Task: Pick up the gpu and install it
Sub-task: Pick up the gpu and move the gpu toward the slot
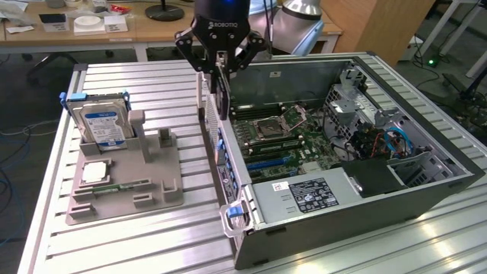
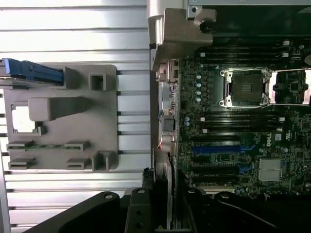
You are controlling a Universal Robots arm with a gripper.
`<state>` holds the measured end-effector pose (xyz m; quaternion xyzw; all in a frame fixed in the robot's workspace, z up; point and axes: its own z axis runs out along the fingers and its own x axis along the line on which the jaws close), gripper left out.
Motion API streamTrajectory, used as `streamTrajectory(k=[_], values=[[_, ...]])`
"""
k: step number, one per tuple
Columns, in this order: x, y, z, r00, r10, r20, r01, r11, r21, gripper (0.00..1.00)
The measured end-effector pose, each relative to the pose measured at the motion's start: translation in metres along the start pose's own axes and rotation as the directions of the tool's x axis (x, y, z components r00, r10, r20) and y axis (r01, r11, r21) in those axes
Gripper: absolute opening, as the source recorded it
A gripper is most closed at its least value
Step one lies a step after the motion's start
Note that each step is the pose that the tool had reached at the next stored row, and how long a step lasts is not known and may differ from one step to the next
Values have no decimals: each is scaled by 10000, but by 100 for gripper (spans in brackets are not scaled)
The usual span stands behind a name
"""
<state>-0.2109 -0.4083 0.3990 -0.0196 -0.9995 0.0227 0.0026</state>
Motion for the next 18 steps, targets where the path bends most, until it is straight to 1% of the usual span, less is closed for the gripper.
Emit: streamTrajectory(k=[4, 9, 12, 18], values=[[-83, 3, 2, 10000, -1, -1, 1, 10000, 2, 27], [-239, 9, 2, 10000, -1, 0, 1, 10000, 2, 27], [-355, 14, 3, 10000, 0, -1, 0, 10000, 1, 27], [-627, 25, 18, 10000, -1, -1, 1, 10000, 0, 27]])
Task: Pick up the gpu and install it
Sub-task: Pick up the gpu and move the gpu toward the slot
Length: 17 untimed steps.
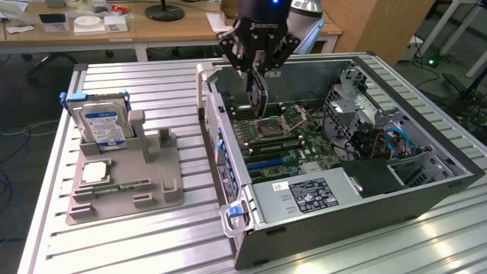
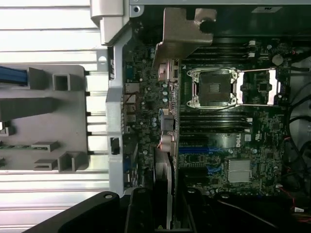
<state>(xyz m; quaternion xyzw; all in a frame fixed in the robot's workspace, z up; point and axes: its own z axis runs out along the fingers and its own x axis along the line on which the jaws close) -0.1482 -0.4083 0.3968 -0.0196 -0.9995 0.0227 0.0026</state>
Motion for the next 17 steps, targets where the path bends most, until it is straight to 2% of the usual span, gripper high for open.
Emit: streamTrajectory(k=[5, 12, 17], values=[[-220, 9, 9, 10000, -14, 1, 14, 10000, 1, 27], [-393, 18, 48, 9994, -341, 16, 341, 9994, 3, 27], [-617, 27, 60, 9993, -364, 16, 364, 9993, 2, 27]])
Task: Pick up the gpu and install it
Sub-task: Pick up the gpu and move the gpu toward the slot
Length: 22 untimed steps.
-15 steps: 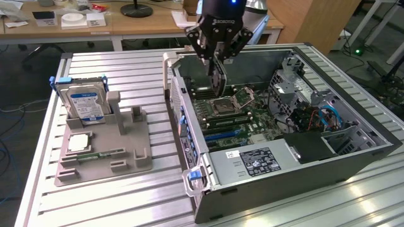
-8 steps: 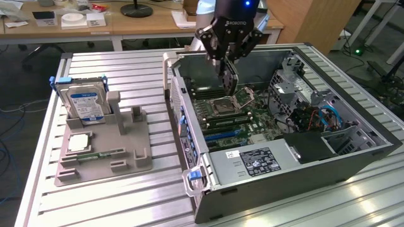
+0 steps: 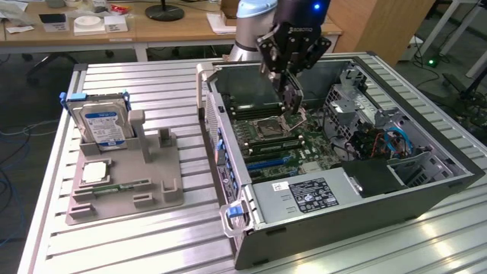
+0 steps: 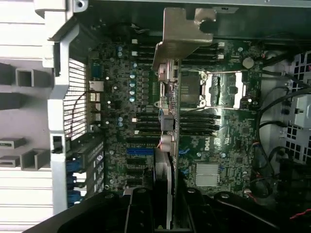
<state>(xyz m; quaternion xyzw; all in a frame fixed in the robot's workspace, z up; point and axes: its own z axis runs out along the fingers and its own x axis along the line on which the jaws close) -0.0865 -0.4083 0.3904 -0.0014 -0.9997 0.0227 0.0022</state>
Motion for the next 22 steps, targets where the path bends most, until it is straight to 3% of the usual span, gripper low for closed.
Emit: streamTrajectory(k=[13, 22], values=[[-580, 3, 38, 10000, -25, 2, 25, 10000, 0, 27], [-603, 3, 39, 10000, -26, 1, 26, 10000, 0, 27]])
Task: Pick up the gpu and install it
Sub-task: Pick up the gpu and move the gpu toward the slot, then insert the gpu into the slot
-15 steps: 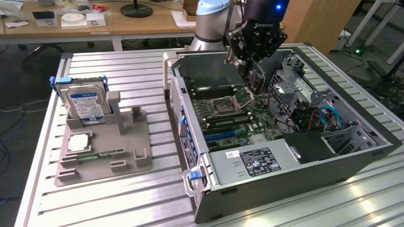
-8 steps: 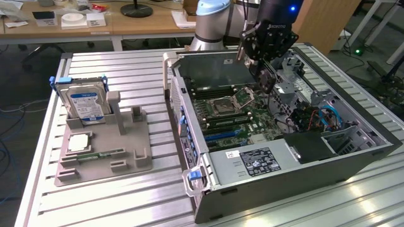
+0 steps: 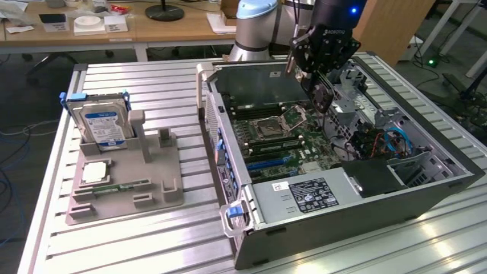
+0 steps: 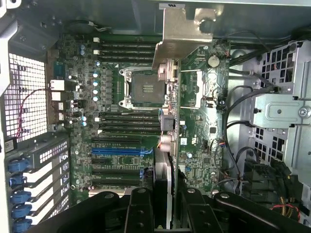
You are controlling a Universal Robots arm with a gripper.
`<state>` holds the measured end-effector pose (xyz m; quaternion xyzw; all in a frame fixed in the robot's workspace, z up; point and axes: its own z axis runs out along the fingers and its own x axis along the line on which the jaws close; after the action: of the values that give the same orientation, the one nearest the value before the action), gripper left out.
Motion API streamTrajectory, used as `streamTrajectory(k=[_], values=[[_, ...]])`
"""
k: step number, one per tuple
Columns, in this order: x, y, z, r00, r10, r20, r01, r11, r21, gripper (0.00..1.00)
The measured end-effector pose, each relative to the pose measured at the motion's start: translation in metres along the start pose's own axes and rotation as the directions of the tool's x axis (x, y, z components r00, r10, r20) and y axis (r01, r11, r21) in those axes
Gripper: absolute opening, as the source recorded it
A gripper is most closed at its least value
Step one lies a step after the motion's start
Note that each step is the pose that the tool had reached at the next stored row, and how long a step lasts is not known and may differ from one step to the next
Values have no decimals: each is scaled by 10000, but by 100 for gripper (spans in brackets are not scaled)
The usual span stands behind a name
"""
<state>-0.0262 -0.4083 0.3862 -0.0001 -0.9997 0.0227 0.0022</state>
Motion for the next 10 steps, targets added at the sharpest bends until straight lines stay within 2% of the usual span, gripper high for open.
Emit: streamTrajectory(k=[10], values=[[0, 0, 0, 10000, 0, 0, 0, 10000, -1, 27]])
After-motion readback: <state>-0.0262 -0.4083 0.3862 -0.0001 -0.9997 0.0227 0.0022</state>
